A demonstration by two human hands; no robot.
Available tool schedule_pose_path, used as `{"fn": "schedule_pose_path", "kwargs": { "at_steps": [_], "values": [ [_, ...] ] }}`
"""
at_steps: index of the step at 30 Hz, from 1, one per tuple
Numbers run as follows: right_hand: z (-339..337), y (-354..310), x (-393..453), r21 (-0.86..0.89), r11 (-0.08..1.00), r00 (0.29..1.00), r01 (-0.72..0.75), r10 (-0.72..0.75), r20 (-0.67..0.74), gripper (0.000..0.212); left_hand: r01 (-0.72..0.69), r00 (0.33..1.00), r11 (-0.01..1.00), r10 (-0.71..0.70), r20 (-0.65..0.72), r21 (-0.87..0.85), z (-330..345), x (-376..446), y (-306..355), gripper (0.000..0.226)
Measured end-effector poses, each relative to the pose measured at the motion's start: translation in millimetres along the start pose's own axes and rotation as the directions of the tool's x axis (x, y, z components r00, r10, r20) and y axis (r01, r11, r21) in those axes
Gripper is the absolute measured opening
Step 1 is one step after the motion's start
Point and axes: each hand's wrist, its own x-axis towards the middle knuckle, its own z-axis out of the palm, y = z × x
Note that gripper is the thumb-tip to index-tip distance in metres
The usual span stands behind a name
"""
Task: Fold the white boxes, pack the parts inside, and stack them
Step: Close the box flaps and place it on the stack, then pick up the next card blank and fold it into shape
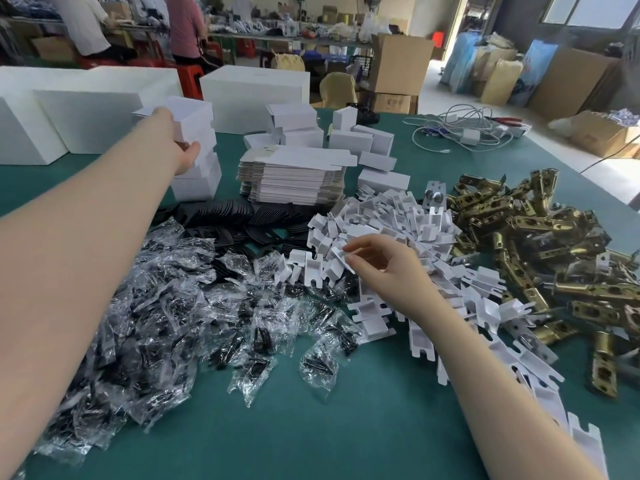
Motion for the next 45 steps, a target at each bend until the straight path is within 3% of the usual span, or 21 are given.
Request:
{"fn": "schedule_pose_path", "kwargs": {
  "at_steps": [3,6,11,15,23,26,31,33,35,37,39,41,42,44,45],
  "values": [
    [2.0,1.1,-1.3,0.001,1.0,1.0,-0.001,0.001,-0.004,0.015,-0.034,0.999,0.964,0.043,-0.029,0.263,1.0,14.6,8.0,0.019],
    [4.0,3.7,-1.0,-0.019,1.0,1.0,-0.014,0.014,0.001,0.011,-0.075,0.996,0.93,0.056,0.064,0.359,-5.0,17.8,5.6,0.025],
    [8.1,4.1,-1.1,-0.025,1.0,0.999,-0.007,0.008,0.034,0.017,-0.273,0.962,0.796,0.234,0.141,0.54,-6.6,27.2,-0.5,0.051],
    [8.7,3.7,-1.8,-0.041,0.999,0.999,0.0,0.001,0.044,0.022,-0.309,0.951,0.708,0.216,0.222,0.635,-4.1,31.4,-1.3,0.053],
    [8.6,5.4,-1.8,-0.034,0.999,0.999,-0.002,0.004,0.036,0.022,-0.305,0.951,0.674,0.18,0.25,0.673,-4.8,25.1,0.3,0.041],
    [7.9,6.4,-1.7,-0.03,1.0,0.999,-0.008,0.009,0.036,0.022,-0.295,0.954,0.693,0.175,0.244,0.658,-4.6,25.0,-0.7,0.033],
    [7.9,7.8,-1.5,-0.041,0.999,0.999,-0.01,0.012,0.037,0.021,-0.277,0.957,0.759,0.163,0.24,0.589,-2.9,23.5,0.5,0.042],
    [9.4,9.2,-1.3,-0.073,0.997,0.999,-0.011,0.014,0.038,0.017,-0.27,0.962,0.772,0.188,0.199,0.576,-2.4,22.9,-4.9,0.038],
    [11.5,11.6,-1.2,-0.123,0.992,0.999,-0.006,0.012,0.046,0.011,-0.352,0.935,0.726,0.307,0.18,0.591,2.2,18.6,-15.4,0.03],
    [15.8,13.0,-2.1,-0.225,0.974,0.998,0.028,-0.014,0.061,0.009,-0.545,0.81,0.547,0.541,0.229,0.636,8.7,11.8,-28.4,0.04],
    [21.6,13.4,-3.6,-0.36,0.929,0.994,0.089,-0.063,0.084,0.014,-0.761,0.565,0.174,0.65,0.508,0.625,14.1,-1.8,-45.0,0.042],
    [27.5,12.5,-4.8,-0.507,0.844,0.984,0.174,-0.127,0.126,0.022,-0.83,0.367,-0.224,0.471,0.802,0.511,18.2,-10.9,-61.9,0.037],
    [29.0,12.2,-5.2,-0.549,0.811,0.979,0.201,-0.147,0.141,0.026,-0.799,0.318,-0.415,0.321,0.892,0.435,20.2,-13.0,-70.2,0.036],
    [29.0,12.5,-4.8,-0.564,0.801,0.979,0.202,-0.151,0.137,0.029,-0.658,0.314,-0.716,0.022,0.949,0.235,22.1,-13.0,-88.0,0.048],
    [28.8,12.9,-4.6,-0.558,0.807,0.981,0.193,-0.146,0.127,0.029,-0.61,0.347,-0.777,-0.082,0.934,0.158,22.1,-12.2,-95.8,0.058]
  ]
}}
